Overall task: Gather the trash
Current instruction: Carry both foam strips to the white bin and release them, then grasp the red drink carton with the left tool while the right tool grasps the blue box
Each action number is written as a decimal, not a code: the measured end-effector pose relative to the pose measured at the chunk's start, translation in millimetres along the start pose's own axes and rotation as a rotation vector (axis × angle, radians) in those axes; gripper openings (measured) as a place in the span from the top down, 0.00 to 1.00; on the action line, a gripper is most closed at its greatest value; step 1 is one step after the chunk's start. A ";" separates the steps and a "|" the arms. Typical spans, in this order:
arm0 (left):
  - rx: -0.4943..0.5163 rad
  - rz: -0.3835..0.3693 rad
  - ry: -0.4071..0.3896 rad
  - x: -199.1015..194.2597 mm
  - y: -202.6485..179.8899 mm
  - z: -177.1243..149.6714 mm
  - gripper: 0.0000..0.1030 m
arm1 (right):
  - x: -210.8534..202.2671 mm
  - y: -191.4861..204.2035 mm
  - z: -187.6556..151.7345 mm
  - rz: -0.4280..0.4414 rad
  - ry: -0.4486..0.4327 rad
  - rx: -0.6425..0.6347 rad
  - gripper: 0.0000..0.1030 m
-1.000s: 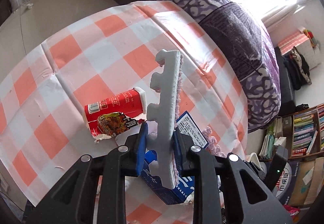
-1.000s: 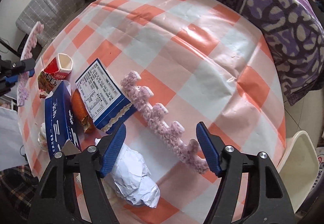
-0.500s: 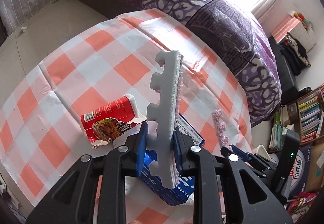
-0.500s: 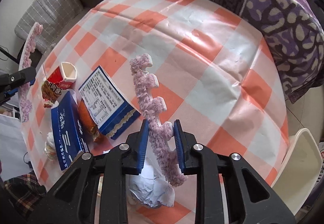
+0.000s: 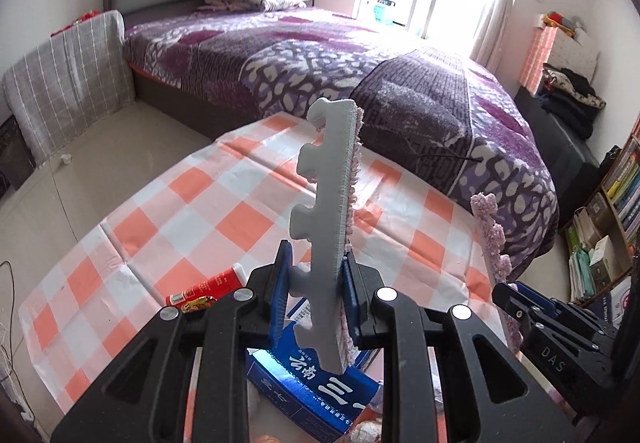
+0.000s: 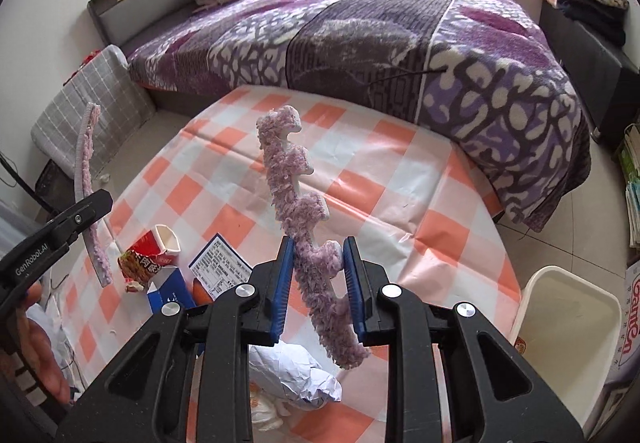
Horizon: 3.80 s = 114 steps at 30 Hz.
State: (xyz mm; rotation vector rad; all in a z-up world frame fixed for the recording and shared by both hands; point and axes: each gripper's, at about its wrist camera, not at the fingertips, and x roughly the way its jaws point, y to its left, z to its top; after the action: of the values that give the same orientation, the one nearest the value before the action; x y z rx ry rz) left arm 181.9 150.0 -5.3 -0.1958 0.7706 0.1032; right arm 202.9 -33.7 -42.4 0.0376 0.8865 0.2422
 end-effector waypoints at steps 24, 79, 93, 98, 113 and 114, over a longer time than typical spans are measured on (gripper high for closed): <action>0.146 -0.093 -0.066 -35.8 -84.8 -38.0 0.77 | -90.8 -87.9 -37.6 -0.121 -0.165 0.210 0.76; 0.350 -0.402 0.210 -27.7 -294.4 -109.2 0.29 | -191.7 -296.5 -95.1 -0.229 -0.341 0.808 0.15; 0.303 -0.107 0.199 12.3 -165.8 -74.3 0.20 | -119.5 -205.5 -62.5 -0.259 -0.152 0.581 0.12; 0.301 -0.001 0.217 29.8 -112.5 -62.9 0.20 | -91.8 -168.1 -53.6 -0.247 -0.088 0.484 0.12; 0.367 0.157 0.422 89.0 13.5 -30.6 0.20 | -21.3 -41.7 -41.1 -0.114 0.050 0.078 0.12; 0.380 0.156 0.443 94.0 19.3 -31.1 0.20 | -15.7 -31.4 -40.9 -0.085 0.063 0.042 0.12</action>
State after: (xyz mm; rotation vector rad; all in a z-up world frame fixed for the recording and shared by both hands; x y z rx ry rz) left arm 224.6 164.2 -95.6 0.2114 1.2301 0.0593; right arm 168.0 -70.5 -60.5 0.0315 0.9539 0.1464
